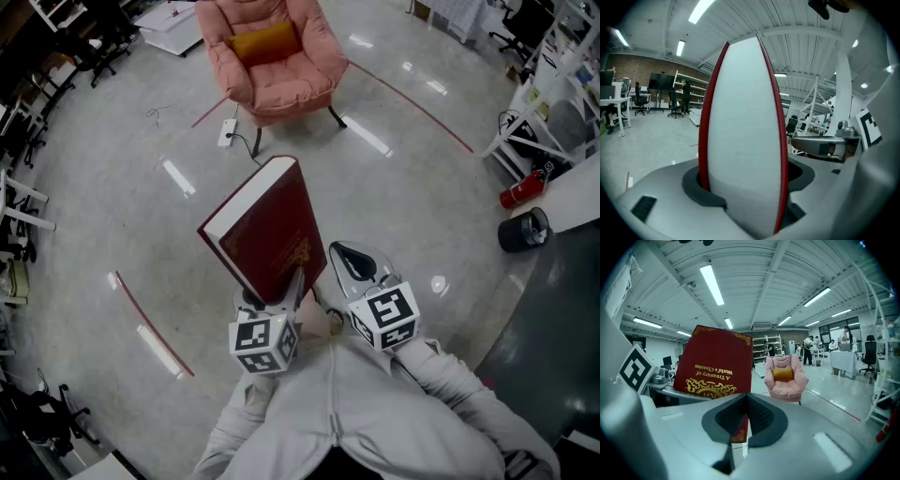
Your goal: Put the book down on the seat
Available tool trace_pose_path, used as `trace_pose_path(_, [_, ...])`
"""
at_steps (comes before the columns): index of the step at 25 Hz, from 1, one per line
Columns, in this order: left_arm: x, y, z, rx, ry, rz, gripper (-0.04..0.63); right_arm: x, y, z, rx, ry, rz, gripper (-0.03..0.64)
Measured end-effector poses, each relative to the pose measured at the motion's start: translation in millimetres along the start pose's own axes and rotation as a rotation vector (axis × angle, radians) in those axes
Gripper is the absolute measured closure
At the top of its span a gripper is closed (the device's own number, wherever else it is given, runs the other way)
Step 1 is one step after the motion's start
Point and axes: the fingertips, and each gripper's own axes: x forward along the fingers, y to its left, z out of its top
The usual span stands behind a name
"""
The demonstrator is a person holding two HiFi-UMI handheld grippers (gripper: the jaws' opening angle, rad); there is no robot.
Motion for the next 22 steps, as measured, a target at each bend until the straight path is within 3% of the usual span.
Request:
trace_pose_path(13, [-18,8,-2,-0.006,-0.002,0.014,0.250,-12,15,-3,0.010,-0.022,0.004,0.618])
trace_pose_path(22, [10,19,16,-0.006,-0.010,0.007,0.250,5,-4,5,0.030,-0.018,0.008,0.617])
